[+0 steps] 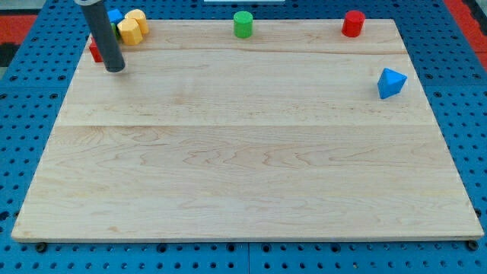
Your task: Move your arm towards the right
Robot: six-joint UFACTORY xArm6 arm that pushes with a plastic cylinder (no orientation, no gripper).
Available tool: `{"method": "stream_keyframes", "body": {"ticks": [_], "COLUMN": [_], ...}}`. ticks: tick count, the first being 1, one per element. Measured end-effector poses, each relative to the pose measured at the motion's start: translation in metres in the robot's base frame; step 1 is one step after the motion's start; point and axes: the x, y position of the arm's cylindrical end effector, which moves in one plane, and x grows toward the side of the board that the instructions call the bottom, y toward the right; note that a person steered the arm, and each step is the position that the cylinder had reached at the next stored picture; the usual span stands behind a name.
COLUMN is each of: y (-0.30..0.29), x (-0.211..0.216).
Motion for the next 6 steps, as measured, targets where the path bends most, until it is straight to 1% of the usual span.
{"method": "stream_keyframes", "body": {"ticks": [1, 3, 6], "y": [0.005, 0.056, 0.063], "x": [0.01, 0.022, 0.02]}}
